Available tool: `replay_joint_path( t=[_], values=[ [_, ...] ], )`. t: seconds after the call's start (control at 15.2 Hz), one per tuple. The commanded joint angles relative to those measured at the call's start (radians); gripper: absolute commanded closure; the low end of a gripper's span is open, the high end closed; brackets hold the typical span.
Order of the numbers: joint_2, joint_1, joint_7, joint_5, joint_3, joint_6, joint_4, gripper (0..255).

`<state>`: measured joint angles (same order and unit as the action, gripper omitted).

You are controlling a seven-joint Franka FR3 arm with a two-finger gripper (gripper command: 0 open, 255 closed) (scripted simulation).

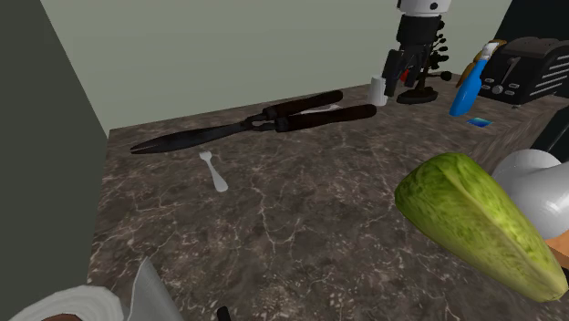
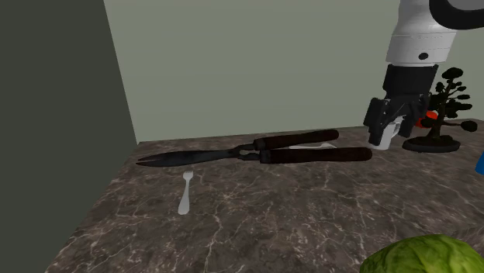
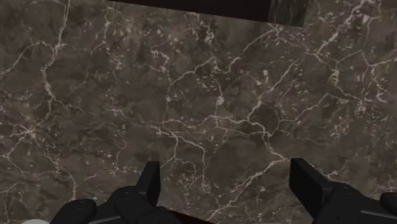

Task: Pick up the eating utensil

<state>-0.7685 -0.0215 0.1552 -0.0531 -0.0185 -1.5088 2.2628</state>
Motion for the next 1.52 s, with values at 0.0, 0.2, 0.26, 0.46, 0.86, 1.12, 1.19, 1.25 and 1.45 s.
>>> replay_joint_path(
  t=[0.0,0.2,0.26,0.46,0.86,1.12,1.19,1.25,1.45],
  values=[
    [0.000,0.000,0.000,0.000,0.000,0.000,0.000,0],
    [0.061,0.015,0.069,0.044,-0.054,-0.026,-0.021,0],
    [0.083,0.020,0.091,0.058,-0.071,-0.035,-0.030,0],
    [0.155,0.033,0.158,0.094,-0.123,-0.061,-0.064,0],
    [0.320,0.054,0.289,0.144,-0.221,-0.110,-0.163,0],
    [0.445,0.067,0.378,0.158,-0.282,-0.136,-0.253,0],
    [0.479,0.071,0.401,0.158,-0.296,-0.141,-0.278,0],
    [0.513,0.074,0.423,0.157,-0.311,-0.146,-0.305,0],
    [0.619,0.087,0.493,0.148,-0.352,-0.156,-0.393,0]
  ],
)
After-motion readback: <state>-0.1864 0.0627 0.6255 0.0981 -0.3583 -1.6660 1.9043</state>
